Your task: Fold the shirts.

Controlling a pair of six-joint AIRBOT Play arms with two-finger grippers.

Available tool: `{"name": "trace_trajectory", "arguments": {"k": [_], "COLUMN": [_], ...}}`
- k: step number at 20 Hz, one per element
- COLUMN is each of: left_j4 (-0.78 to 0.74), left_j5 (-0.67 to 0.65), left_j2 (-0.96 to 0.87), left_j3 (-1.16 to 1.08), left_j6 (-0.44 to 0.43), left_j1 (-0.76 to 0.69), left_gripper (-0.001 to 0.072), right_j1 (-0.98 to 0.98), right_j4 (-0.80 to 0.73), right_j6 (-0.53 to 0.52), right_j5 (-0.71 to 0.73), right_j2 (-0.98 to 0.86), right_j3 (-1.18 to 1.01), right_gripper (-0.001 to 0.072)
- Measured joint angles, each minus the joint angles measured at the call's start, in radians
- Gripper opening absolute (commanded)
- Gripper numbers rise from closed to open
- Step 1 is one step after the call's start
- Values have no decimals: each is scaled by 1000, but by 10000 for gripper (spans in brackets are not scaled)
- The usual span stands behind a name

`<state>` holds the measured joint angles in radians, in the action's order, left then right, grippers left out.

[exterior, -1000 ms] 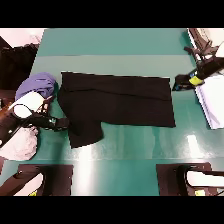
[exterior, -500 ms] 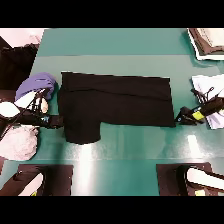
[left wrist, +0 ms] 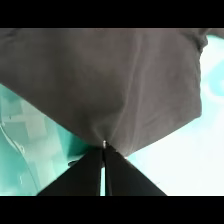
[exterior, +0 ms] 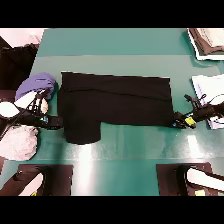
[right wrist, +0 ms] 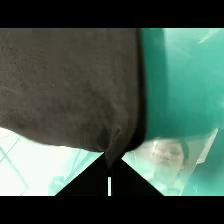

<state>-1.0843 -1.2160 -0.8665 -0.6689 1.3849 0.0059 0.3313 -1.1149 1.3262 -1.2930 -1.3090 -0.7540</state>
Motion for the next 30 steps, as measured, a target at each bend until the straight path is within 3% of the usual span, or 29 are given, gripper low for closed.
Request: {"name": "trace_trajectory", "arguments": {"k": [6, 13, 16, 22, 30], "left_j4": [-1, 11, 35, 65, 34], "left_j5": [-74, -218, -222, 5, 305], "left_j2": [0, 1, 1, -14, -145], "left_j3": [-2, -114, -191, -264, -276], "left_j6": [14, 24, 24, 2, -14], "left_j1": [0, 0, 0, 0, 0], "left_gripper": [18, 20, 21, 21, 21], "right_j1": [0, 106, 130, 50, -84], "right_j4": [-93, -217, -225, -132, -90], "right_j6": [-3, -2, -1, 7, 60], "right_j5": [31, -116, -132, -18, 103], "right_j2": [83, 319, 382, 389, 124], "right_j3": [7, 7, 7, -20, -262], "right_gripper": [14, 13, 13, 13, 14]}}
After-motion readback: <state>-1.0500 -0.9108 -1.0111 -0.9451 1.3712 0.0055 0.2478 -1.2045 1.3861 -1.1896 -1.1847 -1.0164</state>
